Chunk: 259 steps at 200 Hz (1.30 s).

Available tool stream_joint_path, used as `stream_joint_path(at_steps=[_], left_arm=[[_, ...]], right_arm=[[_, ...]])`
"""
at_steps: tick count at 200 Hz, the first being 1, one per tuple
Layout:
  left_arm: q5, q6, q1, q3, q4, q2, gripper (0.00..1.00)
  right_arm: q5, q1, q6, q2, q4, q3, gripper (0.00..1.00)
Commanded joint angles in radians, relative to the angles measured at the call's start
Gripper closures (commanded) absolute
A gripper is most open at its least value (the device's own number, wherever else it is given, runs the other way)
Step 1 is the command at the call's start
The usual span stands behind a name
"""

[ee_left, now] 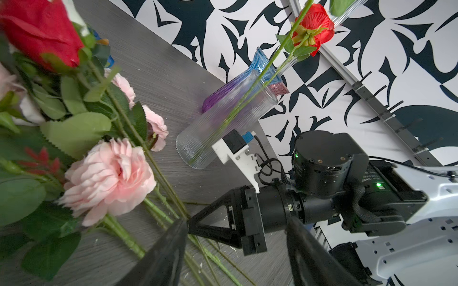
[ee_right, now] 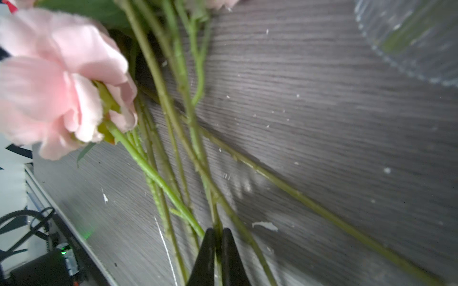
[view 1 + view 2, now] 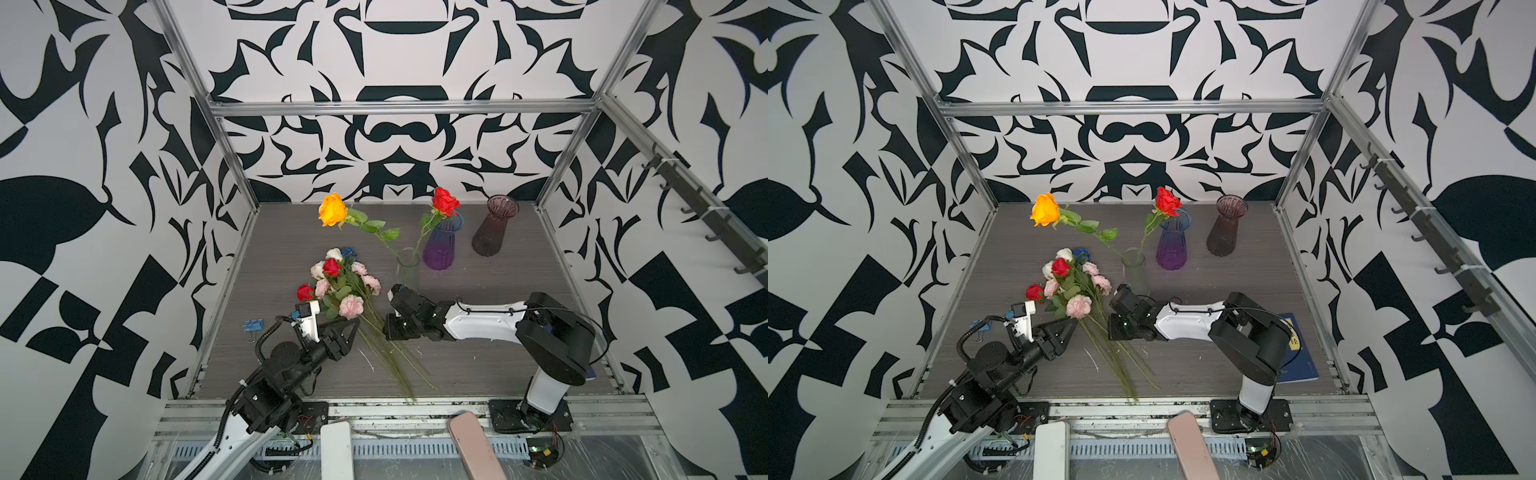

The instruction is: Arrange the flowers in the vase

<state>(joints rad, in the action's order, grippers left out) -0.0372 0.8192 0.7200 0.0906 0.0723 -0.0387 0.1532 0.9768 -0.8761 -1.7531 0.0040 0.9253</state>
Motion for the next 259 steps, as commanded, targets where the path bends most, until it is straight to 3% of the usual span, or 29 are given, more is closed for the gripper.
stream_joint_path(at_steps=[1, 109, 138, 162, 201, 226, 259], left_arm=[[-0.015, 0.009, 0.000, -0.016, -0.003, 0.003, 0.32], [-0.021, 0.020, -0.002, -0.028, -0.031, -0.018, 0.32], [-0.021, 0.015, -0.002, -0.022, -0.021, -0.015, 0.32], [-0.024, 0.012, -0.002, -0.019, -0.008, -0.005, 0.32], [-0.028, 0.017, -0.002, -0.029, -0.017, 0.005, 0.33], [-0.036, 0.025, -0.002, -0.025, -0.004, 0.009, 0.34], [-0.054, 0.031, -0.002, -0.011, 0.046, 0.034, 0.35]], right_arm=[[-0.008, 0.004, 0.000, 0.036, 0.001, 0.007, 0.98], [-0.087, 0.043, 0.036, 0.167, 0.044, -0.089, 1.00], [-0.079, 0.056, 0.056, 0.159, 0.037, -0.070, 0.65], [-0.115, 0.143, 0.146, 0.115, -0.089, 0.053, 0.55], [-0.154, 0.219, 0.220, 0.003, -0.277, 0.214, 0.57], [-0.132, 0.213, 0.209, -0.022, -0.298, 0.224, 0.67], [-0.095, 0.169, 0.183, -0.075, -0.308, 0.256, 0.70]])
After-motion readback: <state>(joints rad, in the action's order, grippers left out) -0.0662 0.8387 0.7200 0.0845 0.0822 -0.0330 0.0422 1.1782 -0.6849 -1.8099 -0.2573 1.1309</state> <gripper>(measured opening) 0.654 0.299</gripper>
